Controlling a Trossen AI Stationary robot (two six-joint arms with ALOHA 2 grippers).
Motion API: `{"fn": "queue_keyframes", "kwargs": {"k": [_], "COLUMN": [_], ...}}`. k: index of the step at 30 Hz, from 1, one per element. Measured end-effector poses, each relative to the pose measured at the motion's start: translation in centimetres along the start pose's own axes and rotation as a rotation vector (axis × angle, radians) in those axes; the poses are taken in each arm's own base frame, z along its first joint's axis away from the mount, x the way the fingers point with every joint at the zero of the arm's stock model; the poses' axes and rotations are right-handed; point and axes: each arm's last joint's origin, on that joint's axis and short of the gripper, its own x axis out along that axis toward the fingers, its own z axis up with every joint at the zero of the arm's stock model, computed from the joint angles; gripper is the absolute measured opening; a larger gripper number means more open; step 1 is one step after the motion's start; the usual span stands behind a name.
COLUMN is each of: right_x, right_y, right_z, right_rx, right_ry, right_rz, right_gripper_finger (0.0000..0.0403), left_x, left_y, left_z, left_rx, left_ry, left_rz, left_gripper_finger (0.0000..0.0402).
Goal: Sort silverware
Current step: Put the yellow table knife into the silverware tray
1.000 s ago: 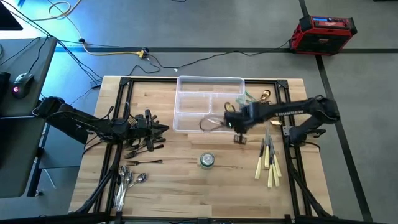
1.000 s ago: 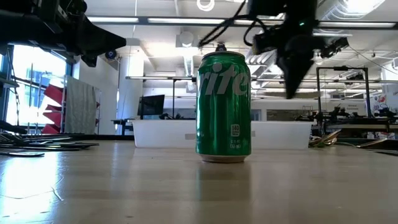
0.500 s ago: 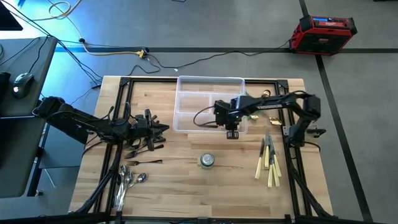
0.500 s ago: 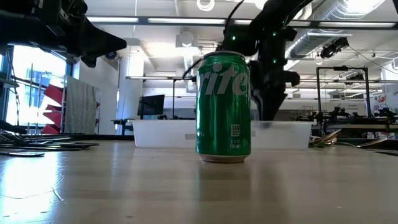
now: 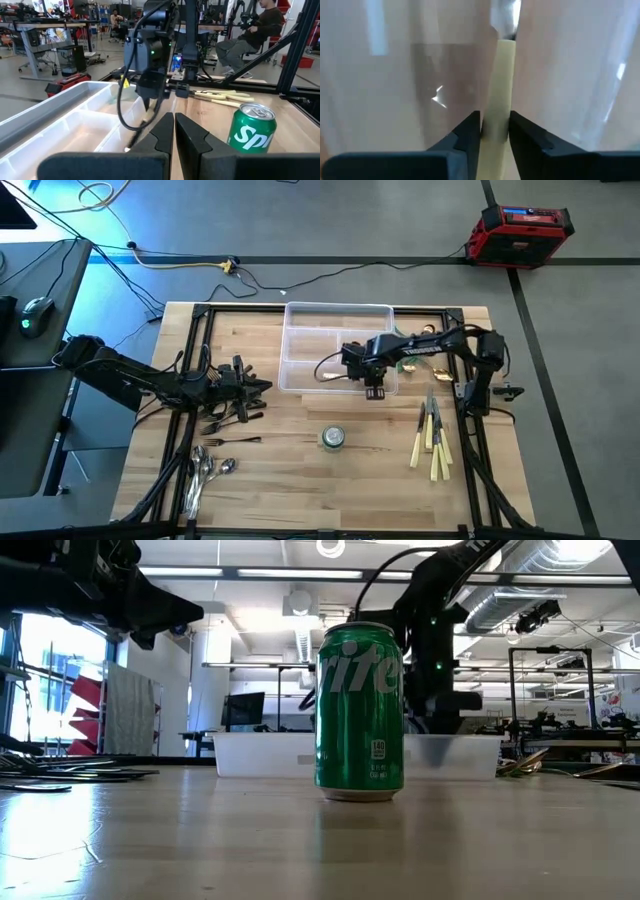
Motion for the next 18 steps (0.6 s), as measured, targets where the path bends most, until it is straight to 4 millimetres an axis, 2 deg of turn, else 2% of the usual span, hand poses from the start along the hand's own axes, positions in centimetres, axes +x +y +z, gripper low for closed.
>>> {"fn": "queue_keyframes", "kwargs": {"k": [6, 10, 15, 18], "right_x": [0.0, -0.5, -3.8, -6.7], "right_y": [-0.2, -0.2, -0.2, 0.2], "right_z": [-0.2, -0.7, -0.6, -0.2], "right_rx": [0.009, 0.023, 0.092, 0.124], "right_ry": [0.014, 0.104, 0.155, 0.075], "right_rz": [-0.002, -0.027, -0.018, -0.013], "right_gripper_finger": [0.0102, 0.0104, 0.0105, 0.0105], "left_x": [0.0, 0.0, 0.0, 0.0], "left_y": [0.0, 0.0, 0.0, 0.0], "left_z": [-0.1, -0.1, -0.1, -0.1], "left_rx": [0.004, 0.004, 0.003, 0.004], "left_ry": [0.010, 0.010, 0.009, 0.009], "left_rz": [0.000, 0.000, 0.002, 0.002], "left_gripper_finger": [0.0000, 0.0000, 0.0000, 0.0000]}}
